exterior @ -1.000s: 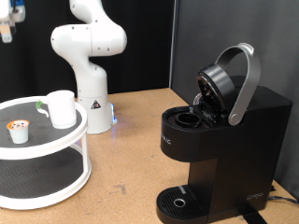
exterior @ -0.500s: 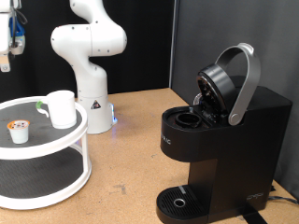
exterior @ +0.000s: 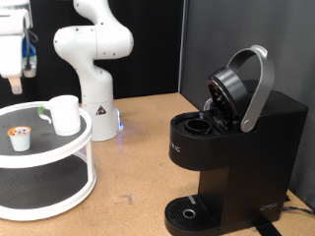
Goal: Make a cup of coffee with the keurig machine
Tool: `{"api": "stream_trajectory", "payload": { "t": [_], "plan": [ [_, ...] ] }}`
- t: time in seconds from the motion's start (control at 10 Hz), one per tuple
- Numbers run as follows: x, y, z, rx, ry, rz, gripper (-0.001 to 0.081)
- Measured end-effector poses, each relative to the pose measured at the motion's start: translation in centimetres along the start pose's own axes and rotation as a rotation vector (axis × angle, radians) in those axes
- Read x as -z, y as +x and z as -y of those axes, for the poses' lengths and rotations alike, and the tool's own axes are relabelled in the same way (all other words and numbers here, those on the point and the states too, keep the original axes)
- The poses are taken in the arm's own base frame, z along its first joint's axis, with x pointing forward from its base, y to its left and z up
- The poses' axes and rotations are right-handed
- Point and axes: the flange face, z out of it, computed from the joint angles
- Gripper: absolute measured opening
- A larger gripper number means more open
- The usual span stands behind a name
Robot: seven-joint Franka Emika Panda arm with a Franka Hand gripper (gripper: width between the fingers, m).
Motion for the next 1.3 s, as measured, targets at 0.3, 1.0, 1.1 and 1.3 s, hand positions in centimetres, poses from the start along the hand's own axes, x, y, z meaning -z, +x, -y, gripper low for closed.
{"api": "stream_trajectory", "payload": {
  "t": [0.3,1.0,1.1,1.3],
  "plan": [
    [-3.0,1.1,0.2,0.019,-0.032,-0.015,0.08],
    [-6.4,0.8,-0.4,0.013,-0.048,-0.014,0.08],
    [-6.9,0.7,-0.6,0.014,-0.055,-0.013,0.08],
    [-7.7,0.4,-0.9,0.018,-0.062,-0.01,0.08]
  ]
}}
